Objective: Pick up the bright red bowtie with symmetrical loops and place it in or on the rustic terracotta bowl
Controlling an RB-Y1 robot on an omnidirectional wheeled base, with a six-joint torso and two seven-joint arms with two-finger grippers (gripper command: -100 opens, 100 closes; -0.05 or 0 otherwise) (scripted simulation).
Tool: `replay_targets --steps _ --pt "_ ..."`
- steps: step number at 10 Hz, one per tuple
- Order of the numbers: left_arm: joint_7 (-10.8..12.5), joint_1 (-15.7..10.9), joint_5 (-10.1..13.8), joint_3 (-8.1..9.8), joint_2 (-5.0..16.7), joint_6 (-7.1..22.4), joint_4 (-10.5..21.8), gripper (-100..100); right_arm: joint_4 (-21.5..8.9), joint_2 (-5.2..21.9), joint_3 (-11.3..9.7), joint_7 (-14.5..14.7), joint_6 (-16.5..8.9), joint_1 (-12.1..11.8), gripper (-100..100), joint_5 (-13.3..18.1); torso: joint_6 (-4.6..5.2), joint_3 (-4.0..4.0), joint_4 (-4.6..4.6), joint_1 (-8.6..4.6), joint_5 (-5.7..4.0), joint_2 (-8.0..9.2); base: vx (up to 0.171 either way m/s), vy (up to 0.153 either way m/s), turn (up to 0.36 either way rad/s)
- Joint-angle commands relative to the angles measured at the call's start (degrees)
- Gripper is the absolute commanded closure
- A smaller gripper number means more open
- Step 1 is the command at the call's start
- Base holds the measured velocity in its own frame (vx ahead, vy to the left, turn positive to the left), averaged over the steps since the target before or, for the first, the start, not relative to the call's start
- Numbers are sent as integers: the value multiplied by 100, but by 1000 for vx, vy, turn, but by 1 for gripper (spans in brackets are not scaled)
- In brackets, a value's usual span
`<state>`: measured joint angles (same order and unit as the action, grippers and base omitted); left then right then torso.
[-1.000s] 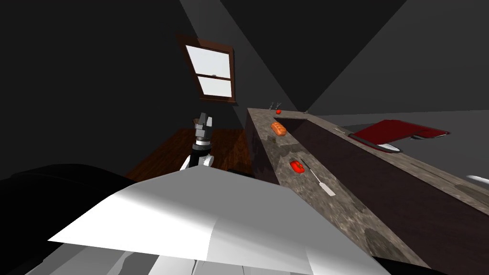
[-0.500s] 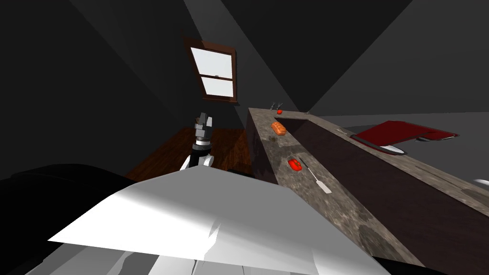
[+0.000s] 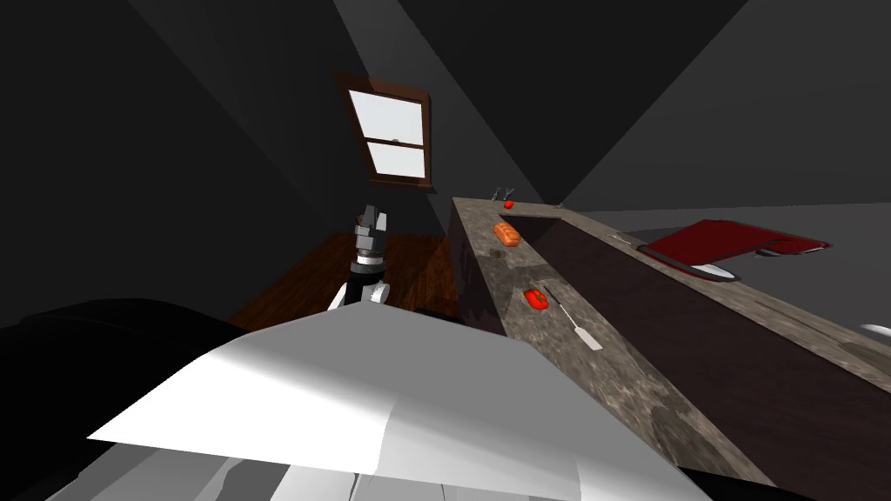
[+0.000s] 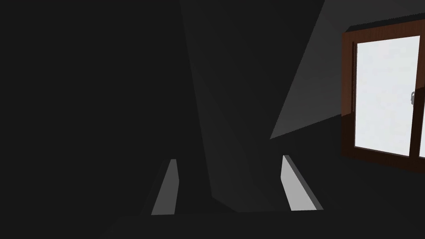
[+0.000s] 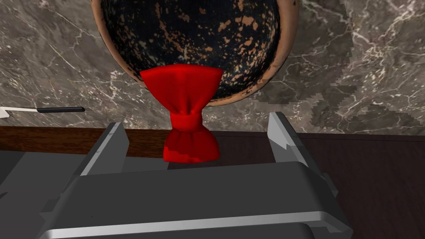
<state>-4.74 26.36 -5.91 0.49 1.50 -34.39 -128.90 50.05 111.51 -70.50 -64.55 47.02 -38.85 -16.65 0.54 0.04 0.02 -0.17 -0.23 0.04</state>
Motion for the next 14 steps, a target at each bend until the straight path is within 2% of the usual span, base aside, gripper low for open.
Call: replay_targets --steps 1,2,3,8,10,11,12,14 --pt "0 0 0 0 0 0 0 0 0 0 0 0 0 0 -100 0 0 0 0 0 0 0 0 0 0" --pt "0 0 0 0 0 0 0 0 0 0 0 0 0 0 0 0 0 0 0 0 0 0 0 0 0" --pt "0 0 0 0 0 0 0 0 55 195 -44 -53 115 -4 -100 -44 0 0 0 0 0 -1 -23 2 9" --pt "0 0 0 0 0 0 0 0 191 682 -154 -185 404 -14 -100 -155 0 8 3 3 1 14 -44 1 10" --pt "0 -1 0 0 0 0 0 0 273 974 -221 -264 577 -20 -100 -221 -1 9 3 6 3 16 -51 1 15" --pt "0 -1 0 0 0 0 0 0 270 901 -208 -234 507 -16 -100 -210 1 10 4 4 2 16 -20 -1 3" --pt "0 0 0 0 0 0 0 0 270 911 -213 -237 525 -16 0 -216 2 7 3 1 -1 10 0 0 0" --pt "0 0 0 0 0 0 0 0 271 910 -213 -236 524 -16 0 -215 1 1 1 0 -1 1 0 0 0"
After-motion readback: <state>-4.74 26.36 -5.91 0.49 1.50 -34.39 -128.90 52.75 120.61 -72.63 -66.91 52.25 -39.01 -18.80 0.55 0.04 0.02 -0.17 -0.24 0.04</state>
